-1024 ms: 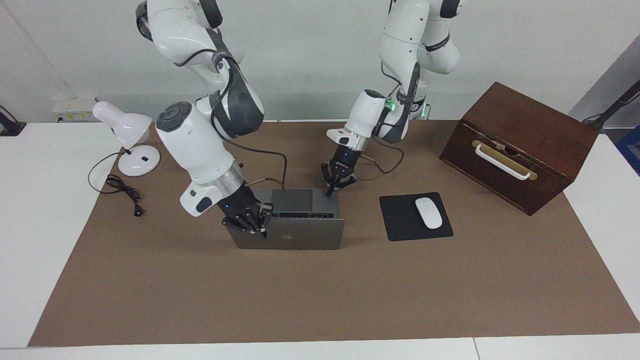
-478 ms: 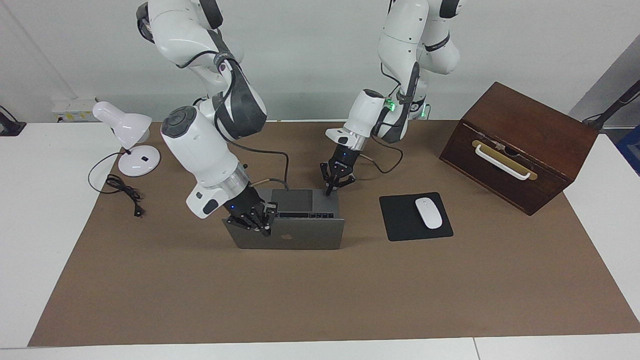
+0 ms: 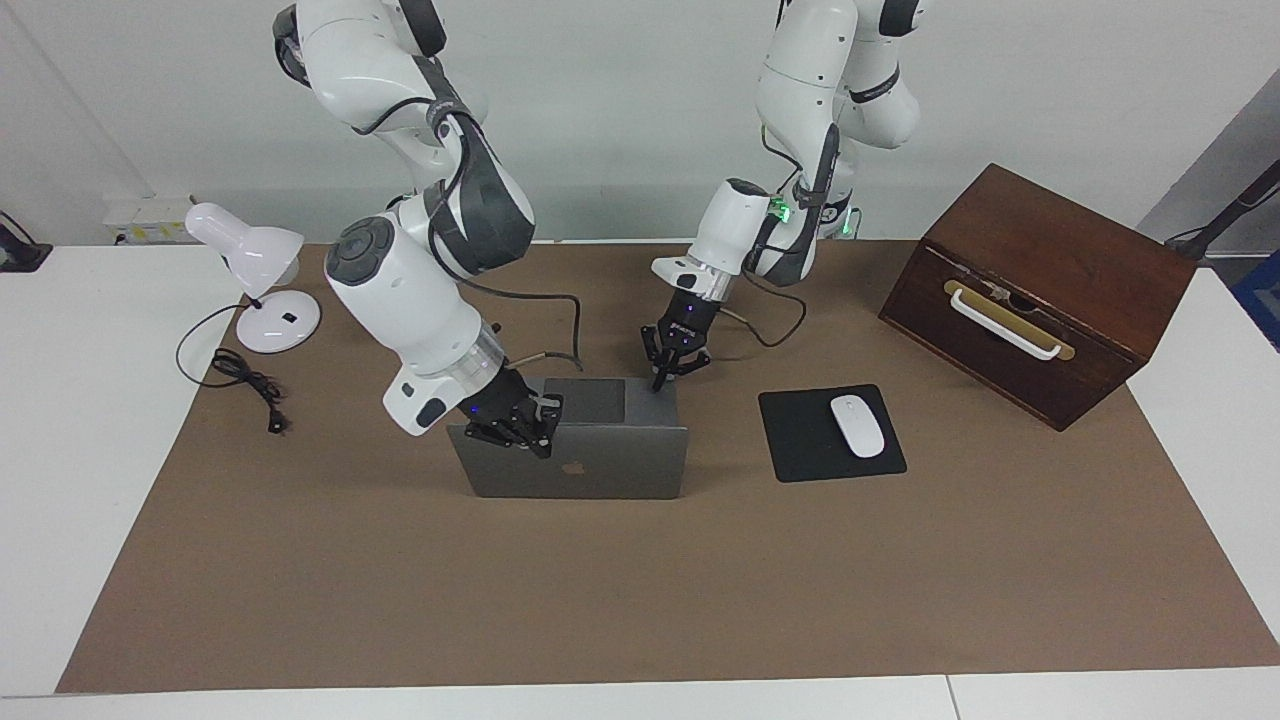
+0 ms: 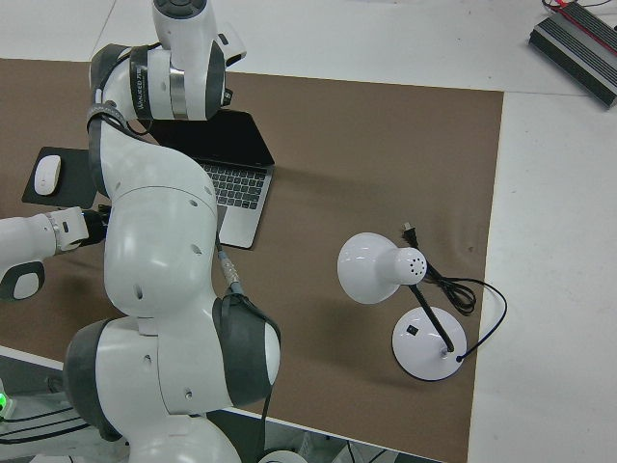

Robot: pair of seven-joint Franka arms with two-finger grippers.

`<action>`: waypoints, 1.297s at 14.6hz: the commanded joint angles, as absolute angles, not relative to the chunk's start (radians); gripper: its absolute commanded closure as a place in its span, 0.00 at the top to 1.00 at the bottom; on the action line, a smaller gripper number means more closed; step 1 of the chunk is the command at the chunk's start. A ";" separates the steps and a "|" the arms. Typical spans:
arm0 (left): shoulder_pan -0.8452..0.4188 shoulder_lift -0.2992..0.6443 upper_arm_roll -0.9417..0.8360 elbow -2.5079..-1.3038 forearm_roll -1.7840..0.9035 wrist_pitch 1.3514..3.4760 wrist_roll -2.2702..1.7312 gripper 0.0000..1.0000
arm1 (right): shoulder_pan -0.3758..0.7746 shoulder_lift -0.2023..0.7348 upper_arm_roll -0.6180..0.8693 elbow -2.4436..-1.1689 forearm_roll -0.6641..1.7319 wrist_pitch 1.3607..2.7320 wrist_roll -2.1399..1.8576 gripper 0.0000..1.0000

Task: Close laptop with both arms
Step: 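Hold the laptop base with the left gripper while the right gripper hooks the lid, then push the laptop lid down toward the keyboard with the right gripper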

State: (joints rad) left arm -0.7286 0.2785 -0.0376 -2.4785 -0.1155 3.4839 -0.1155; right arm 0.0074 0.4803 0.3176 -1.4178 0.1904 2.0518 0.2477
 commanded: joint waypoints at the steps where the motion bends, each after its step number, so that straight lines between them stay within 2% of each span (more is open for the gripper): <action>1: -0.733 0.331 -0.023 -2.465 -0.114 3.504 -0.092 0.00 | -0.008 0.489 0.336 -1.405 0.204 2.002 0.262 0.00; 7: -0.709 0.354 -0.021 -2.462 -0.054 3.504 -0.083 0.00 | -0.009 0.485 0.336 -1.410 0.204 1.934 0.267 0.00; 19: -0.706 0.374 -0.021 -2.451 -0.035 3.504 -0.077 0.00 | -0.009 0.486 0.334 -1.471 0.202 1.907 0.276 0.00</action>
